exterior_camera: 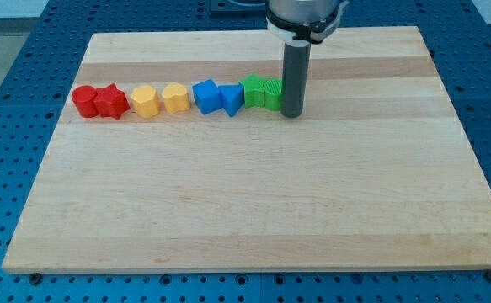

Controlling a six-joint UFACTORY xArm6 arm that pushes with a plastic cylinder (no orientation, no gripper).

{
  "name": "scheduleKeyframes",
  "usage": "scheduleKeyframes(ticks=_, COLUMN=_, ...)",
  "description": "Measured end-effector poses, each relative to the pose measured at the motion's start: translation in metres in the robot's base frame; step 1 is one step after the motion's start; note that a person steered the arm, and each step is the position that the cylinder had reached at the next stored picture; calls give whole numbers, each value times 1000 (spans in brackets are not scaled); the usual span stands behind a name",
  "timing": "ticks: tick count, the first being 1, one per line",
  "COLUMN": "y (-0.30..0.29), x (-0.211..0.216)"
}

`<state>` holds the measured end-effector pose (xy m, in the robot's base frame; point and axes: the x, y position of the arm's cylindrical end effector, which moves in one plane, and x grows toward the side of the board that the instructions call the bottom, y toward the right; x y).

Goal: Move the blue cube to the bottom left of the triangle

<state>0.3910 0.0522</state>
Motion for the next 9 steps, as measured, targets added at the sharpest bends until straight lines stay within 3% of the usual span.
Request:
scheduleKeyframes(ticks=1, y=0, x=0)
scheduleKeyframes(ticks=2, y=47, x=0)
scheduleKeyframes(ticks=3, y=115, x=-18)
scheduleKeyframes(ticks=4, y=121, x=-63)
scheduleKeyframes(ticks=5, y=77, x=-87)
scheduleKeyframes(ticks=7, y=-63, x=-84)
scheduleKeyframes(ticks=9, y=-71, x=-34)
